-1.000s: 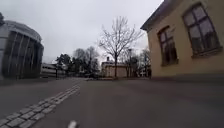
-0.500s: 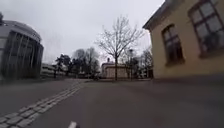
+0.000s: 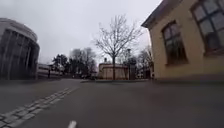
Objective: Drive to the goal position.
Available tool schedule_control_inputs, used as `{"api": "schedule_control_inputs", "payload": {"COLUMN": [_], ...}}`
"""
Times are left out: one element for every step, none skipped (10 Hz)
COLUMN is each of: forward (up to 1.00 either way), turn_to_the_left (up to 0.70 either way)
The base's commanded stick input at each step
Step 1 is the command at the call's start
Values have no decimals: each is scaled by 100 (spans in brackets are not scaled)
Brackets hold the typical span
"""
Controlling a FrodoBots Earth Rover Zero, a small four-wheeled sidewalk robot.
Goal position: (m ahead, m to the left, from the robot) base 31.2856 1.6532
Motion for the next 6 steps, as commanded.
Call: {"api": "schedule_control_inputs", "payload": {"forward": [72,3,0,0,0,0], "turn_to_the_left": [1,0,0,0,0,0]}}
